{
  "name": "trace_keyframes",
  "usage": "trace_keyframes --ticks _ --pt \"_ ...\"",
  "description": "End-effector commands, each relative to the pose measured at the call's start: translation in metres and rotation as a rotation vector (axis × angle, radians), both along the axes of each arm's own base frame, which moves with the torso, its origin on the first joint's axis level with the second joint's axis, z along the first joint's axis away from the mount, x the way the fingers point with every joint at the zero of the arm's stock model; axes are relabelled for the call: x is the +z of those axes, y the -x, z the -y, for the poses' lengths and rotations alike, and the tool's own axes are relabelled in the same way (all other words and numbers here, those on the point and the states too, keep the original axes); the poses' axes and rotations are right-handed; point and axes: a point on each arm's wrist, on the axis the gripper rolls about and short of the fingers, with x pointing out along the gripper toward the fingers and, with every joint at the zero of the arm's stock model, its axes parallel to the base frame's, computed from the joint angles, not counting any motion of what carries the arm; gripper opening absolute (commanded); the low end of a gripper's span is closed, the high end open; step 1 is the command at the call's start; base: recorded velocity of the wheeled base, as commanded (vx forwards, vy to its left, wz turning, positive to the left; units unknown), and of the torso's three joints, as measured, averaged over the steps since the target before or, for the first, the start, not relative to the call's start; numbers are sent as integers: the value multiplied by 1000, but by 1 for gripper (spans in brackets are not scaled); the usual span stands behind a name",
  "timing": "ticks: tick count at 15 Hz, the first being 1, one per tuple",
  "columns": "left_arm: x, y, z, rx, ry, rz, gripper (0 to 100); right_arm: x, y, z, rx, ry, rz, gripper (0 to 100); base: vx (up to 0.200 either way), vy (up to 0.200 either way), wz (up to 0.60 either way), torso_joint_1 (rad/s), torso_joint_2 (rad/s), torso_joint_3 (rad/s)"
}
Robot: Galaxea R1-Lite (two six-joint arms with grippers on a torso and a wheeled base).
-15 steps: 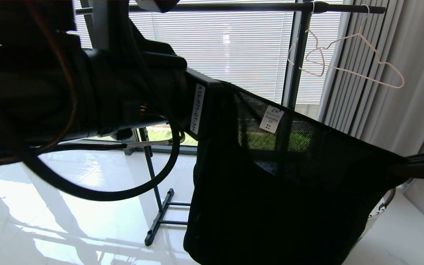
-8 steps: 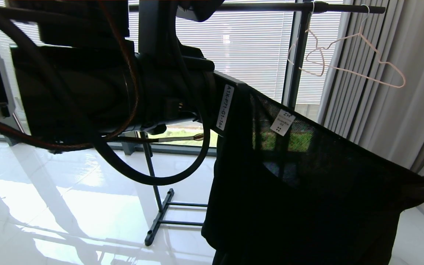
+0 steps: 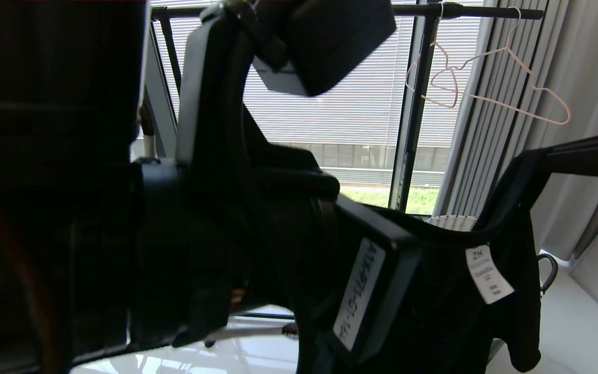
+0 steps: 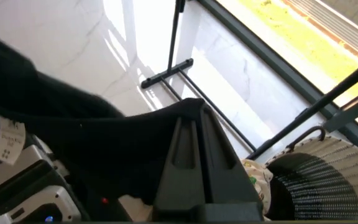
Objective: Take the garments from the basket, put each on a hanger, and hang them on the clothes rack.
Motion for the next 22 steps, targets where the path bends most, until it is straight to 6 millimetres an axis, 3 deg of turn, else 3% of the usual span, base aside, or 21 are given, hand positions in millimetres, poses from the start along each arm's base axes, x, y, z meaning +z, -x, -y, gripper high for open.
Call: trace_keyframes --ticks 1,9,10,13,17,18,22 --pt "-6 18 -10 -35 -14 -7 0 11 -31 -22 -5 -3 3 0 0 0 0 0 0 0" --pt "-10 25 -30 11 -25 5 0 16 -31 -22 -2 -12 18 0 0 0 0 0 0 0" --pt "-10 21 -31 40 -32 17 0 16 -27 -20 -2 -4 7 0 0 0 0 0 0 0" --pt "-4 -21 -32 157 -134 210 0 17 7 5 13 73 -50 0 0 0 0 0 0 0" --pt "7 -34 -23 184 -102 231 0 12 15 9 33 102 -60 0 0 0 0 0 0 0" --pt "6 -35 -22 183 -104 230 0 12 16 9 32 102 -63 100 0 0 0 0 0 0" --pt "4 -39 -21 223 -124 236 0 3 29 19 31 109 -76 100 0 0 0 0 0 0"
